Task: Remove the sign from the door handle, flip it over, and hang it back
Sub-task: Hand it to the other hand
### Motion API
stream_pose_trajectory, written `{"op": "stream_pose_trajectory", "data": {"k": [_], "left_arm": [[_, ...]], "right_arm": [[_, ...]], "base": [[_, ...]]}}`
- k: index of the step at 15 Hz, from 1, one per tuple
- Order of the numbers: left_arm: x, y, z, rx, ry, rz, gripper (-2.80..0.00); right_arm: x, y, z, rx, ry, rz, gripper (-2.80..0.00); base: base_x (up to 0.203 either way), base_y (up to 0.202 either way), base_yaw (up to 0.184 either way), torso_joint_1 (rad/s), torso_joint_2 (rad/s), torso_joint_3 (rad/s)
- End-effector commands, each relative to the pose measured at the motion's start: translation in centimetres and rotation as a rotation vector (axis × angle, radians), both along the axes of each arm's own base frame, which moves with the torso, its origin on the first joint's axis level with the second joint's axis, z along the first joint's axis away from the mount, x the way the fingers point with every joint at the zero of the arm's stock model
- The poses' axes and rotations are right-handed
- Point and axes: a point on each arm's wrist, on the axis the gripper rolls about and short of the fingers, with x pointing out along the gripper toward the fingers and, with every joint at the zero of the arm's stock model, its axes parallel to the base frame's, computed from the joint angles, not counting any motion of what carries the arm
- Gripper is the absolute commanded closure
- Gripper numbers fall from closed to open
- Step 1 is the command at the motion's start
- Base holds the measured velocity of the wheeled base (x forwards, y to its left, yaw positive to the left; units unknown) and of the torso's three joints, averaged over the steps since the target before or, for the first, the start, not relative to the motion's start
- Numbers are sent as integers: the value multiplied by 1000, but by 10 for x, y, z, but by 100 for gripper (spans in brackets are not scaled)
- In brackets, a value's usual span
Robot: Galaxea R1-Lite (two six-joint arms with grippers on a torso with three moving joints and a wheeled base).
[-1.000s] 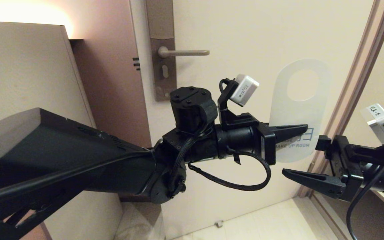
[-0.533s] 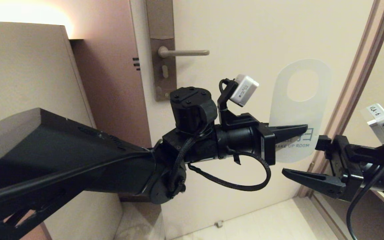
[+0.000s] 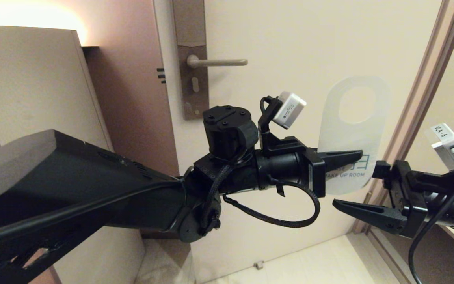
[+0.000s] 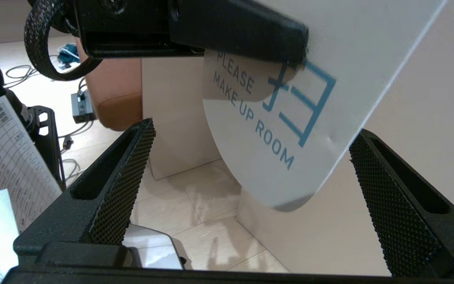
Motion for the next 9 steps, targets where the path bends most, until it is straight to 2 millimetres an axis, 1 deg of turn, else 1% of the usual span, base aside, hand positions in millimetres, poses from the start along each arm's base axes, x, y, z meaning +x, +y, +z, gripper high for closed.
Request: {"op": "stream_pose_trajectory", "data": {"k": [1, 5, 6, 9], "left_arm": [[1, -1, -3, 2, 3, -3, 0], [1, -2, -5, 4, 5, -3, 0], [2, -2, -5, 6, 8, -3, 0], [2, -2, -6, 6, 8, -3, 0]], "right_arm": [[1, 0, -1, 0, 0, 6, -280], [2, 1, -3, -1, 9, 6, -280], [3, 1, -3, -2, 11, 6, 0], [3, 1, -3, -2, 12, 6, 0]], "base": [[0, 0, 0, 0, 0, 0], [0, 0, 0, 0, 0, 0], [0, 0, 0, 0, 0, 0], [0, 0, 0, 0, 0, 0]]}}
